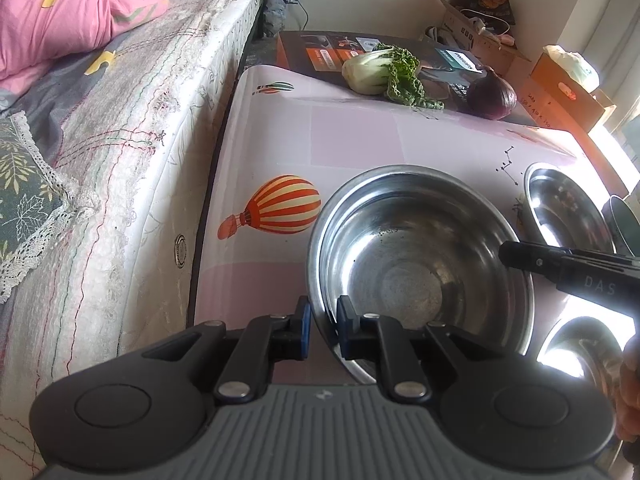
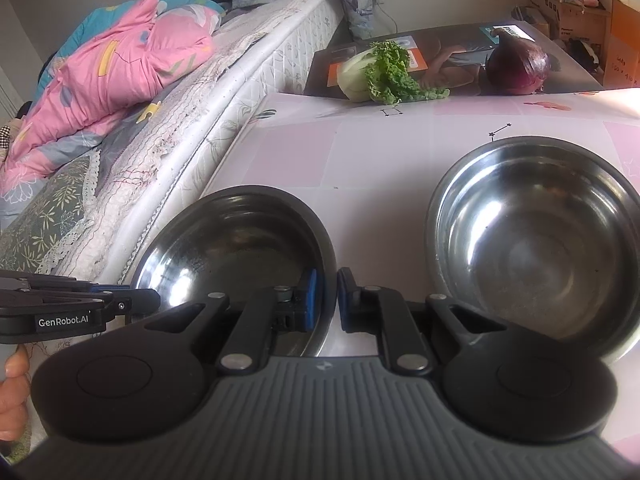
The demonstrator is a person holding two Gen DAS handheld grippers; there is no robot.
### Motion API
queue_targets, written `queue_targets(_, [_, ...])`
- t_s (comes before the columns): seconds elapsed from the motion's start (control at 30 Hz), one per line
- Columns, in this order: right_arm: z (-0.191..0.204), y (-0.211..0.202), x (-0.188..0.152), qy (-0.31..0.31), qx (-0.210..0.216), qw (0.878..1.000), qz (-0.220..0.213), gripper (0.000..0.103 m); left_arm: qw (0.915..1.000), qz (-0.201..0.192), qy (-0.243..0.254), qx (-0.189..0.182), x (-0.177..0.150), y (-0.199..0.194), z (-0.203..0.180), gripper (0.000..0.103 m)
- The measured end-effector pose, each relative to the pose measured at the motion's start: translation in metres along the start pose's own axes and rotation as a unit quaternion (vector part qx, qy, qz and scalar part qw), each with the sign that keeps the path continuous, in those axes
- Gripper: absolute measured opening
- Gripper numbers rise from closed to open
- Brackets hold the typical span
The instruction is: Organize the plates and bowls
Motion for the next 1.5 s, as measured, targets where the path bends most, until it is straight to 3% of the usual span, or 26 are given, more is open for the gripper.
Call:
queue_targets(0.37, [-0.009,-0.027,0.006,0.009,0.002,1.000,-0.018,0.010,0.9998,-0.015,0.015,0.000,0.006,-0.022,-0.023,0.014])
queue_targets(0.7, [-0.051,-0.080,0.017,0.033,-0.015,0.998,-0.057,0.010,0.9979,-0.038,0.050,-0.015,0.025,-0.037,-0.084,0.014])
queue_targets(1.13, [-0.159,-0.119,0.020,0.086,-0.071,0.990,-0.086,0.010,0.9939,-0.024,0.086,-0.064,0.045,0.015,-0.179,0.015])
queue_targets(1.5, [-0.200,-0.089,0.017,0.111,-0.082,0.988,-0.073,0.011,0.9940,-0.013,0.092,-0.058,0.053,0.049,-0.197,0.015])
Point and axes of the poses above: each gripper's, at about its wrist camera, not at the fingertips, and y roughly the way its jaws point, z to its left, x to its top, the point moved 1 cm from there along y, roughly the way its jaws point, and after that the axes turned 1 degree about y, right-handed, at the moved point
